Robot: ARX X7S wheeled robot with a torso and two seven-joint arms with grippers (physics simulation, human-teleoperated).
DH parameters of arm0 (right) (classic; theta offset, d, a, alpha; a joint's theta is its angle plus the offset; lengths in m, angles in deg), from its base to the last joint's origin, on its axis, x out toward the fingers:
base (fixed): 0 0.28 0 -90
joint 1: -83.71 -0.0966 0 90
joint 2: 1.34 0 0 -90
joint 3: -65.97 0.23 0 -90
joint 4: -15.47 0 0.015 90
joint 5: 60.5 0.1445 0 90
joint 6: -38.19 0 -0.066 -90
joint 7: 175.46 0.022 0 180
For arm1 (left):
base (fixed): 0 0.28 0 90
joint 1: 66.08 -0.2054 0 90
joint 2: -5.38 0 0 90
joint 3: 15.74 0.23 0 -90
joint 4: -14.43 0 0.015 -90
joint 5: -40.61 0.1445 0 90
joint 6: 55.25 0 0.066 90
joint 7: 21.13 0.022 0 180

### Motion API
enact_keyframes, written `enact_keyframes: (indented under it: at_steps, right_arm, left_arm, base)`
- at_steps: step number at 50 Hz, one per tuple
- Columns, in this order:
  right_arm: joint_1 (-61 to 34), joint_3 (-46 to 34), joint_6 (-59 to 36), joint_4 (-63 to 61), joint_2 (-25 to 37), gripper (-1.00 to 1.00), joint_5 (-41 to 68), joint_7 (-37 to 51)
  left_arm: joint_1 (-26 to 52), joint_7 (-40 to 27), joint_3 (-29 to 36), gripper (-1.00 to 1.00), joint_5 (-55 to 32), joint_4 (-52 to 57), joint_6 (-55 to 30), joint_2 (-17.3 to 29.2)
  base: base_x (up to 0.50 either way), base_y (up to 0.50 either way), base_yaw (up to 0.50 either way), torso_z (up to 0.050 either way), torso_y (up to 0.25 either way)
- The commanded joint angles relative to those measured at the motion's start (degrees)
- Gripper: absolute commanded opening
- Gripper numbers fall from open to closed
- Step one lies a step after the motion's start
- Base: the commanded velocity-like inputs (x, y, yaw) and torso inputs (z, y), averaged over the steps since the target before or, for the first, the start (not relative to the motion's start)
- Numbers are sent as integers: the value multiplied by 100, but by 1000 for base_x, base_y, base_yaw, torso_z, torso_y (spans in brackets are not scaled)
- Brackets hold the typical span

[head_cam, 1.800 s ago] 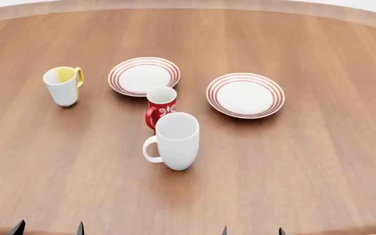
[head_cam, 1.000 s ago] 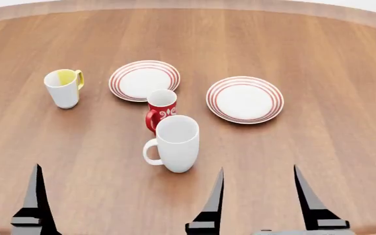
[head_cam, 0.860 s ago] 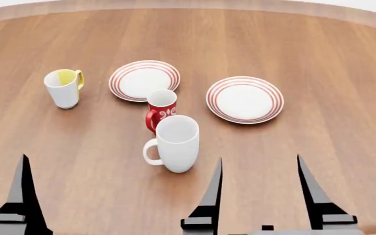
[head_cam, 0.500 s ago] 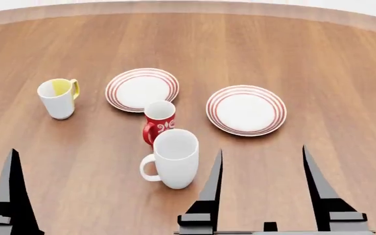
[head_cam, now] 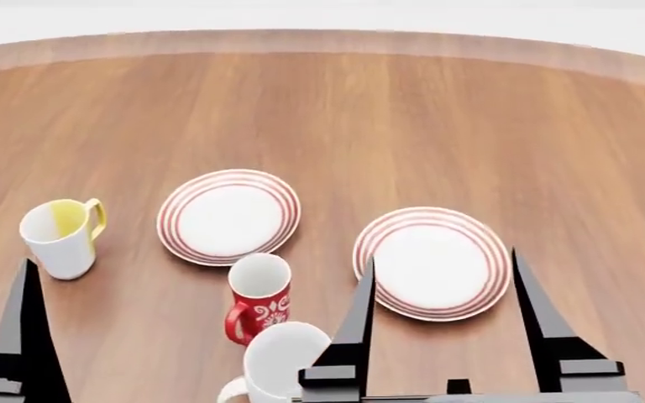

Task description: Put the white mug on the left plate.

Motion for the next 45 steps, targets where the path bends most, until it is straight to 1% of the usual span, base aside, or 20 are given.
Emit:
enact_keyframes:
  at_steps: [1,35,37,39,42,43,44,45]
  right_arm:
    - [-27,-48,-57,-1,61,100,90,75]
    - [-79,-99,-166,-46,165,100,251,244]
    - [-71,-94,-132,-21,173,100,259,255]
    - [-19,-81,100,-1,179,100,221,323]
    - [-25,-30,102,11,192,100,275,322]
    - [-33,-18,-39,-26,183,100,212,389]
    - [-111,-202,-284,-46,284,100,-10,417]
    - [-73,-116,-174,-39,233,100,106,411]
  left_arm:
    - [-27,-79,91,100,-18,4,43,81]
    - [-7,-283,177,100,-181,-8,97,267]
    - [-14,-286,185,100,-180,-33,129,275]
    - [-1,-311,181,100,-205,-2,89,287]
    - [8,-339,186,100,-235,28,59,301]
    - [-2,-333,211,100,-213,-7,101,303]
    - [3,-341,210,100,-224,0,90,308]
    - [5,-349,203,100,-243,10,78,314]
  base:
    - [500,0,0,0,0]
    - [500,0,0,0,1]
    - [500,0,0,0,0]
    - [500,0,0,0,0]
    - [0,0,0,0,3]
    - [0,0,0,0,0]
    - [0,0,0,0,0]
    - [0,293,0,0,0]
